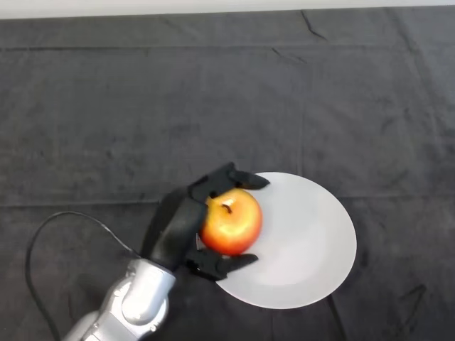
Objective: Move the apple to the plate
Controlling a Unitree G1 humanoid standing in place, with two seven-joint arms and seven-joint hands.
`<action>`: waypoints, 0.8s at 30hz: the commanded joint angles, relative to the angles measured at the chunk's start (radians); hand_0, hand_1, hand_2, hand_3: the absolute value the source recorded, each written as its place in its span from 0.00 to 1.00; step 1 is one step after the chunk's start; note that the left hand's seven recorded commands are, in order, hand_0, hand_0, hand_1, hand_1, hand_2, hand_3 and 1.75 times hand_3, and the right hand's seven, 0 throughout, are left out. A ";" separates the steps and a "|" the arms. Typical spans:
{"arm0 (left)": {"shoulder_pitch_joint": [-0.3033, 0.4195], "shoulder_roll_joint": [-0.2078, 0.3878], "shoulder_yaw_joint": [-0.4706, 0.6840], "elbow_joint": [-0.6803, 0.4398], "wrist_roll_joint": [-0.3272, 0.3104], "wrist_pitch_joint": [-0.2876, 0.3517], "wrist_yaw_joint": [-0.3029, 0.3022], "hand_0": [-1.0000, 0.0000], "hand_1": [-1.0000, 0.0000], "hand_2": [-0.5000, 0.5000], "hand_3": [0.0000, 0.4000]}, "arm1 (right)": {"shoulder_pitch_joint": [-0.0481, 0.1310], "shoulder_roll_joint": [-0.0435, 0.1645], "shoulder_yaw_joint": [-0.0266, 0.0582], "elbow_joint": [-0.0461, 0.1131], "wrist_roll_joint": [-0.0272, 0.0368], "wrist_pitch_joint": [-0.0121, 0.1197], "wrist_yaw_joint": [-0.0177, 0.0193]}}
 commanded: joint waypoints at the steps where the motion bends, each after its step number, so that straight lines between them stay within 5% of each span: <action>1: -0.042 0.028 -0.029 -0.003 -0.021 -0.027 0.009 0.00 0.00 0.50 1.00 | -0.005 -0.012 -0.0150 -0.022 0.0214 -0.004 -0.0067; 4: -0.048 0.032 -0.039 0.005 -0.027 -0.030 0.006 0.15 0.05 0.55 0.95 | -0.005 -0.013 -0.0149 -0.022 0.0215 -0.004 -0.0066; 5: -0.049 0.033 -0.041 0.007 -0.028 -0.031 0.005 0.49 0.14 0.68 0.86 | -0.005 -0.013 -0.0149 -0.022 0.0215 -0.004 -0.0065; 6: -0.051 0.033 -0.043 0.010 -0.029 -0.032 0.005 0.73 0.24 0.75 0.76 | -0.005 -0.013 -0.0149 -0.022 0.0215 -0.004 -0.0065; 7: -0.052 0.034 -0.046 0.015 -0.030 -0.034 0.005 1.00 0.55 0.73 0.45 | -0.005 -0.013 -0.0149 -0.022 0.0215 -0.004 -0.0064; 8: -0.054 0.034 -0.048 0.019 -0.032 -0.036 0.006 1.00 0.79 0.61 0.21 | -0.005 -0.013 -0.0149 -0.021 0.0215 -0.004 -0.0064; 10: -0.057 0.035 -0.052 0.025 -0.034 -0.036 0.005 1.00 1.00 0.50 0.00 | -0.006 -0.013 -0.0149 -0.021 0.0216 -0.004 -0.0063; 24: -0.064 0.046 -0.058 0.035 -0.052 -0.021 0.002 1.00 1.00 0.50 0.00 | -0.006 -0.014 -0.0147 -0.020 0.0216 -0.004 -0.0057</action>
